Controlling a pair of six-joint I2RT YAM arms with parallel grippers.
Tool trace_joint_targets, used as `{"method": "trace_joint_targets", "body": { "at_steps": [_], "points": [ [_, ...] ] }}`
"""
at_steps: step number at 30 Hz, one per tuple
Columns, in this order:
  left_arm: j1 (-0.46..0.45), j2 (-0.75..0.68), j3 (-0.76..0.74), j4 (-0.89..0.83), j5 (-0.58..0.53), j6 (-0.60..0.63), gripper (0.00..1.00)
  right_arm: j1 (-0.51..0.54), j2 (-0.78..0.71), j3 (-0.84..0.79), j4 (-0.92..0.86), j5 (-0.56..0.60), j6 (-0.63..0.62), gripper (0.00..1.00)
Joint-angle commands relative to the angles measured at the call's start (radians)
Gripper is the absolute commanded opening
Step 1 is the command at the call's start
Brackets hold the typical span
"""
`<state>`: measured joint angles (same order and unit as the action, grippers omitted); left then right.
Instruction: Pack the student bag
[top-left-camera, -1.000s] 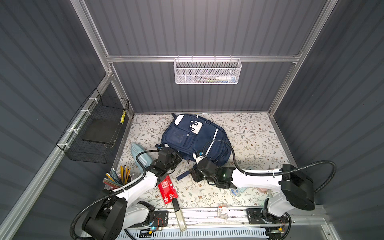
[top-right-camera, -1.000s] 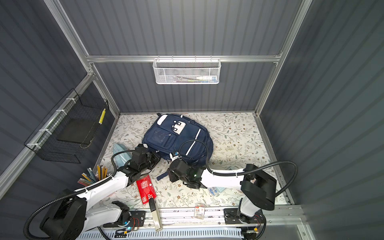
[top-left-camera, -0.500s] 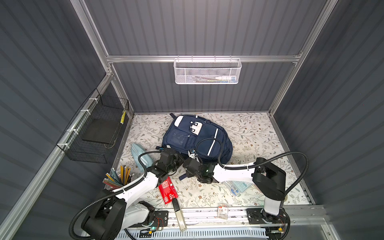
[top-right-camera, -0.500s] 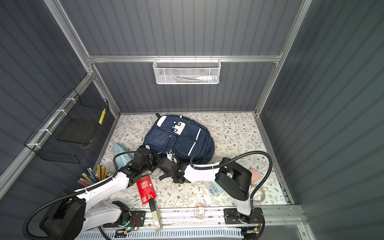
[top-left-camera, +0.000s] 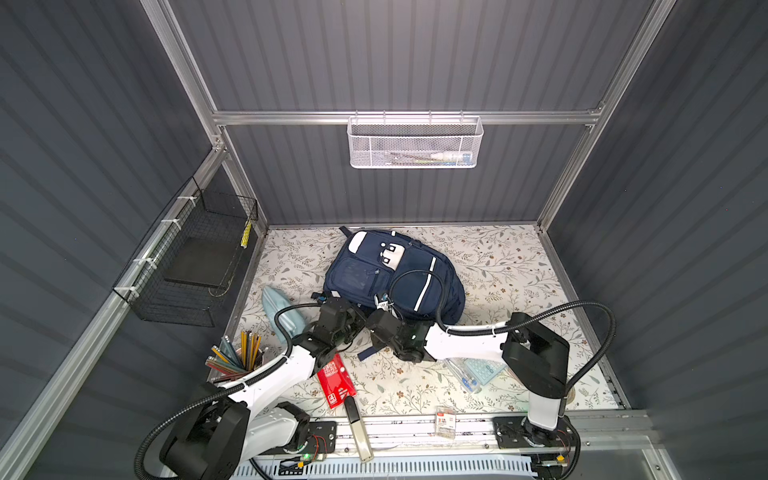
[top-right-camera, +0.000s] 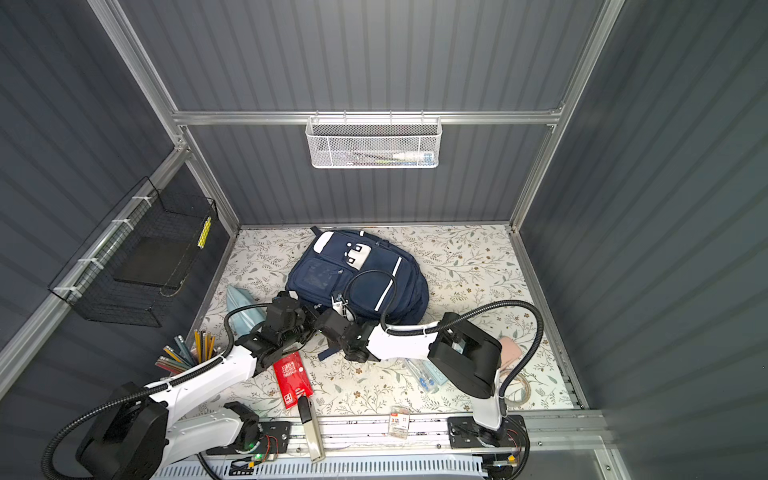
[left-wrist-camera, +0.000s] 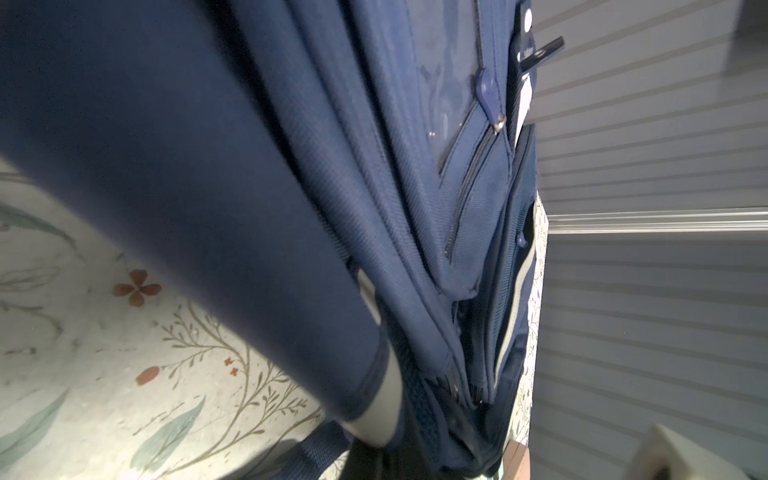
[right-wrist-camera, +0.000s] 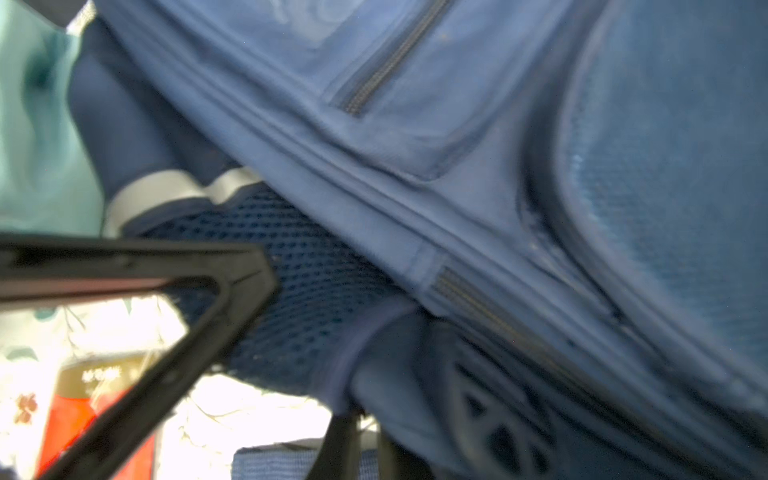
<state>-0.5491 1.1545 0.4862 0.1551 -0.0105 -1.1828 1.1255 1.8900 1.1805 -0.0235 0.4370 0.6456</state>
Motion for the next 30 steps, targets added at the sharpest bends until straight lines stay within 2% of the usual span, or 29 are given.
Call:
{"method": "trace_joint_targets", "body": {
  "at_steps": [1, 8, 15, 19, 26, 28, 30],
  "points": [
    [-0.011, -0.047, 0.001, -0.012, 0.011, 0.009, 0.0, -0.006, -0.017, -0.004, 0.021, 0.004, -0.016, 0.0],
    [-0.007, -0.089, 0.037, -0.103, -0.064, 0.073, 0.0, -0.013, -0.157, -0.15, -0.054, -0.043, 0.027, 0.0],
    [0.039, -0.095, 0.066, -0.16, -0.095, 0.144, 0.0, -0.037, -0.284, -0.248, -0.191, -0.157, 0.024, 0.0],
    [0.06, -0.096, 0.085, -0.172, -0.096, 0.173, 0.0, -0.112, -0.372, -0.329, -0.262, -0.238, 0.007, 0.0],
    [0.08, -0.068, 0.111, -0.177, -0.069, 0.206, 0.0, -0.315, -0.569, -0.47, -0.359, -0.27, -0.048, 0.0],
    [0.087, -0.055, 0.109, -0.17, -0.072, 0.212, 0.0, -0.389, -0.602, -0.489, -0.415, -0.288, -0.073, 0.0],
    [0.092, -0.022, 0.107, -0.137, -0.066, 0.218, 0.0, -0.407, -0.635, -0.497, -0.417, -0.319, -0.135, 0.0]
  ]
}}
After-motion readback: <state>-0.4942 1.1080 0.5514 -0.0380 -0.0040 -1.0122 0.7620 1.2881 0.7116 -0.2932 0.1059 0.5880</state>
